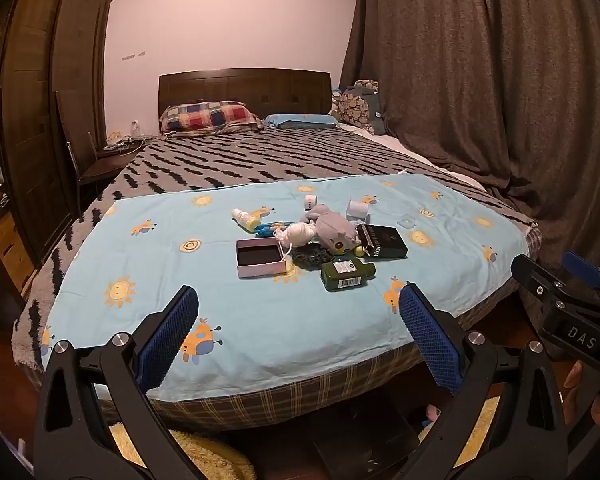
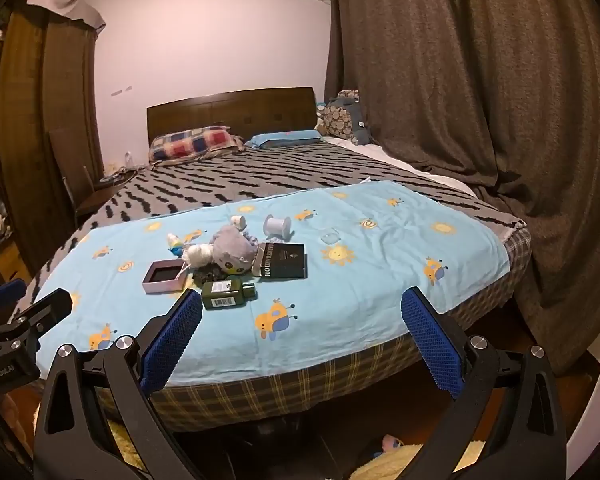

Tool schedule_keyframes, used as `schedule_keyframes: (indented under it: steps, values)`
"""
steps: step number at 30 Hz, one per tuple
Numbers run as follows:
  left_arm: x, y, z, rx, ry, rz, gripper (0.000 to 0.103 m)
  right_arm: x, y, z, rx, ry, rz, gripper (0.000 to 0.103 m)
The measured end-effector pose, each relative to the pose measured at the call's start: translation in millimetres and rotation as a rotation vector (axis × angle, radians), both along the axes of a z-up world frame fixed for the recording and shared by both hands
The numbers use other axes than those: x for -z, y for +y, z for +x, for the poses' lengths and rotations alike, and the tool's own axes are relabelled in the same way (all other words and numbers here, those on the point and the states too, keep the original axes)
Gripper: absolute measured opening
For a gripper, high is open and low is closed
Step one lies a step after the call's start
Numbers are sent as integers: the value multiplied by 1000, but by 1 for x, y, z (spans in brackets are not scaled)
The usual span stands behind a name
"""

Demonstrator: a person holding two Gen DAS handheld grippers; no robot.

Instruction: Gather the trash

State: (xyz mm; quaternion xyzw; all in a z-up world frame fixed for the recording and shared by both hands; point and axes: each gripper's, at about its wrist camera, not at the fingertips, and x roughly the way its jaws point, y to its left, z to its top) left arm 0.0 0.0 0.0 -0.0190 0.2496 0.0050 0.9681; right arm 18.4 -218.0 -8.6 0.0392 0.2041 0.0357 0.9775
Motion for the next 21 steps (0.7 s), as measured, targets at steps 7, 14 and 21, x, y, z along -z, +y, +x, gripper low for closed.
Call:
schedule_keyframes:
  steps: [7, 14, 21]
  values:
    - [0, 0, 0, 0, -1, 0, 95, 1, 1, 0, 1, 0, 0, 100]
    - [-1, -1, 0, 0, 1, 2, 95, 2, 2, -1, -1, 1, -1, 100]
    - [-1, 0, 0, -1, 1, 0, 95, 2, 2, -1, 1, 2, 1, 100]
